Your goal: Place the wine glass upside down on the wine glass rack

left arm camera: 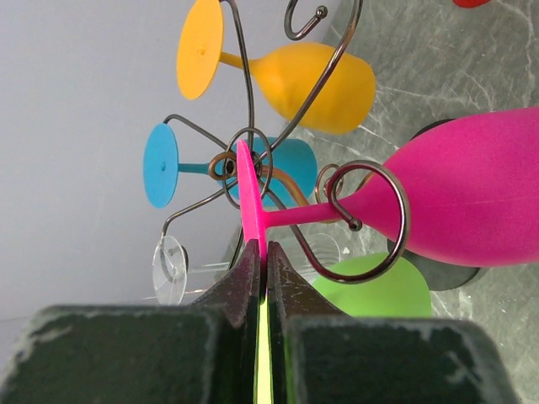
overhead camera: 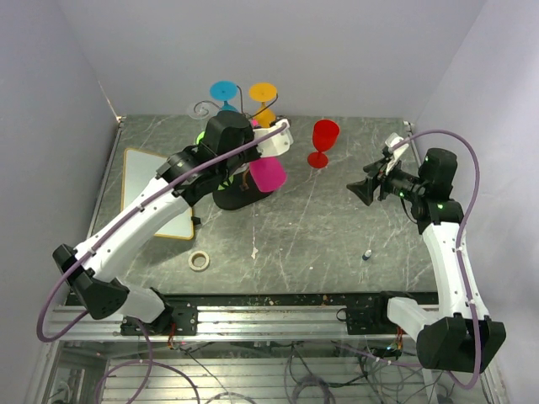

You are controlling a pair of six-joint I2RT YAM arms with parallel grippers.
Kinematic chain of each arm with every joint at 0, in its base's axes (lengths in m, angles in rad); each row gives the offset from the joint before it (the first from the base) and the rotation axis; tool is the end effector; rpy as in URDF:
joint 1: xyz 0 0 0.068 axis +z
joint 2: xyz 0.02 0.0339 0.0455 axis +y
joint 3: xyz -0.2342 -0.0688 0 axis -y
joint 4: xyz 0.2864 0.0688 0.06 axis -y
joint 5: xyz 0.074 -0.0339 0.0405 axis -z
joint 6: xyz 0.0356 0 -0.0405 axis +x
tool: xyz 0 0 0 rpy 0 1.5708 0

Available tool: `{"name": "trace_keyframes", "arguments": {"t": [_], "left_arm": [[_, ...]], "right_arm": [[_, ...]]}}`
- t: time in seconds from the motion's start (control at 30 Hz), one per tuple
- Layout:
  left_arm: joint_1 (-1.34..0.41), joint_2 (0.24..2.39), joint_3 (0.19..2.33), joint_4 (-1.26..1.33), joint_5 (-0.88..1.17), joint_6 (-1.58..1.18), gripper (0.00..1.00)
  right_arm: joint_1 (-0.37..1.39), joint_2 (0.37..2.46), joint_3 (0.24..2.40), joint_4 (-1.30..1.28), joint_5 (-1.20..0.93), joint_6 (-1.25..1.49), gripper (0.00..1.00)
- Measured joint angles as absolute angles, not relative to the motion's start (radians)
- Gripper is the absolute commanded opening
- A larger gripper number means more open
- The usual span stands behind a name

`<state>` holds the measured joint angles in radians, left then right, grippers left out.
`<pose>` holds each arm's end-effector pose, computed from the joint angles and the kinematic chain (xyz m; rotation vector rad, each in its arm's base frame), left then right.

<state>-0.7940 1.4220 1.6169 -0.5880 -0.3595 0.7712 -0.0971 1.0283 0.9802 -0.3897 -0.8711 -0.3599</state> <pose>0.2569 -0.2435 0.4183 1.1999 1.5402 0.3374 0.2772 0.0004 0.3191 -0.7671 1.7216 0.5588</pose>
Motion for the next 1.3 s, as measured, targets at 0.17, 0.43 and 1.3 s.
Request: {"name": "trace_keyframes", "arguments": {"t": [0.17,0.43,1.3], "left_arm": [[-0.794,1.393,1.605,-0.590,-0.355,0.783,0.07],[-0.794,1.351,1.590,-0.607,-0.329,0.822,0.07],[-0.794,1.308,1.568,-0.658,-0.178,0.872,0.07]], "right_arm": [[-0.105,1.028,0.980,-0.388,-0.871,-0.360,0.72],[-0.122,1.028,0.980,-0.386,-0.877,-0.355,0.73],[-0.165,1.028,0.970,-0.364,-0.910,-0.329,0.76]]}}
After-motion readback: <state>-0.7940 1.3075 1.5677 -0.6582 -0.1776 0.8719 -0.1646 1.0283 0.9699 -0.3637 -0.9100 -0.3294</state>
